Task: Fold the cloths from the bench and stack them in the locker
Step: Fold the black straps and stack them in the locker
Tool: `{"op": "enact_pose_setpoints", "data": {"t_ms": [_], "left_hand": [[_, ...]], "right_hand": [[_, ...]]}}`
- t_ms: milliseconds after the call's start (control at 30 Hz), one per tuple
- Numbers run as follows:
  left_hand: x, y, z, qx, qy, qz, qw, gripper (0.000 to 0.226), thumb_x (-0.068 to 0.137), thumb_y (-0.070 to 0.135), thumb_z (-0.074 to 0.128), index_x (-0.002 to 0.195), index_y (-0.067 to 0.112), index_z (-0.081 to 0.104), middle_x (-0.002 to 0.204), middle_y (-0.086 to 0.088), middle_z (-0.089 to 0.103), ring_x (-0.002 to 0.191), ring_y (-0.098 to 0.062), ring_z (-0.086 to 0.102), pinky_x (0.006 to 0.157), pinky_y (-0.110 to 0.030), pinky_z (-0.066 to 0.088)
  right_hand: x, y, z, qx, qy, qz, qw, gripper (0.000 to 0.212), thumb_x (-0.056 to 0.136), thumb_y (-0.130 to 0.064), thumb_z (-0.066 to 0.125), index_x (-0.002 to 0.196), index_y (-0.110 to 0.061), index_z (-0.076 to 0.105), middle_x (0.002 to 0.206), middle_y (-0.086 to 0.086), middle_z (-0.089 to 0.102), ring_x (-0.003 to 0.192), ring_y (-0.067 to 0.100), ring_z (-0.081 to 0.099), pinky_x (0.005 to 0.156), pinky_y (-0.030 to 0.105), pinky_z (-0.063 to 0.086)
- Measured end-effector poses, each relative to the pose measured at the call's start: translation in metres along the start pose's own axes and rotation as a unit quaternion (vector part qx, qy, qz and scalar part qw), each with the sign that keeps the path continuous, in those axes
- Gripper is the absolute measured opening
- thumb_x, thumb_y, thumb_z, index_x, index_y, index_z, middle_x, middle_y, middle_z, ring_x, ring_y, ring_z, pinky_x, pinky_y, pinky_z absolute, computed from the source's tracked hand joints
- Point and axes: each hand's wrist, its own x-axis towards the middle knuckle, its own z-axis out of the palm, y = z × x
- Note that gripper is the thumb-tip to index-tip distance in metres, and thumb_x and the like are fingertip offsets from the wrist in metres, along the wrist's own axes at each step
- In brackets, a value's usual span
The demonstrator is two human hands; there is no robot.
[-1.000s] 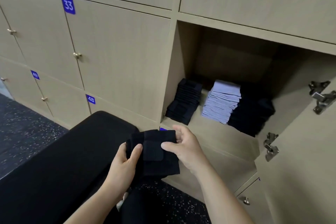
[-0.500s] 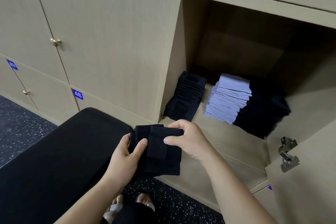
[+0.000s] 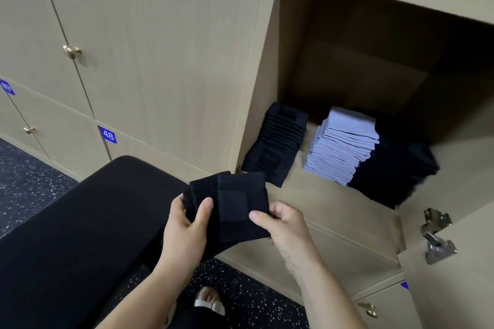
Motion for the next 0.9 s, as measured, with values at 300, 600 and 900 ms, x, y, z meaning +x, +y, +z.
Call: {"op": "enact_pose_setpoints", "data": {"t_ms": [300, 600, 900], "left_hand": [[0.003, -0.004, 0.003, -0.005, -0.002, -0.008, 1.000, 0.025, 0.093, 0.039, 0.060, 0.115, 0.029, 0.054, 0.106, 0.002, 0.068, 0.098, -0.016, 0.067, 0.084, -0.037, 0.056], [0.015, -0.008, 0.000, 0.016, 0.007, 0.010, 1.000, 0.022, 0.091, 0.036, 0.062, 0.111, 0.029, 0.058, 0.102, 0.005, 0.070, 0.096, -0.013, 0.068, 0.085, -0.037, 0.056], [0.021, -0.018, 0.002, 0.033, -0.001, 0.000, 0.999, 0.027, 0.089, 0.034, 0.064, 0.115, 0.027, 0.059, 0.101, 0.004, 0.071, 0.095, -0.011, 0.068, 0.087, -0.038, 0.055]], "right_hand": [[0.061, -0.015, -0.043, 0.120, 0.153, -0.032, 0.980, 0.014, 0.081, -0.002, 0.072, 0.073, -0.009, 0.062, 0.074, 0.005, 0.066, 0.069, 0.018, 0.059, 0.064, 0.030, 0.048], [0.148, -0.031, -0.060, 0.109, 0.150, -0.029, 0.982, 0.007, 0.081, -0.006, 0.074, 0.081, -0.009, 0.069, 0.091, 0.009, 0.074, 0.091, 0.027, 0.070, 0.087, 0.039, 0.056], [0.185, -0.015, -0.048, 0.060, 0.173, -0.007, 0.983, 0.015, 0.082, 0.000, 0.072, 0.075, -0.010, 0.064, 0.083, 0.007, 0.069, 0.083, 0.024, 0.066, 0.086, 0.040, 0.056]]}}
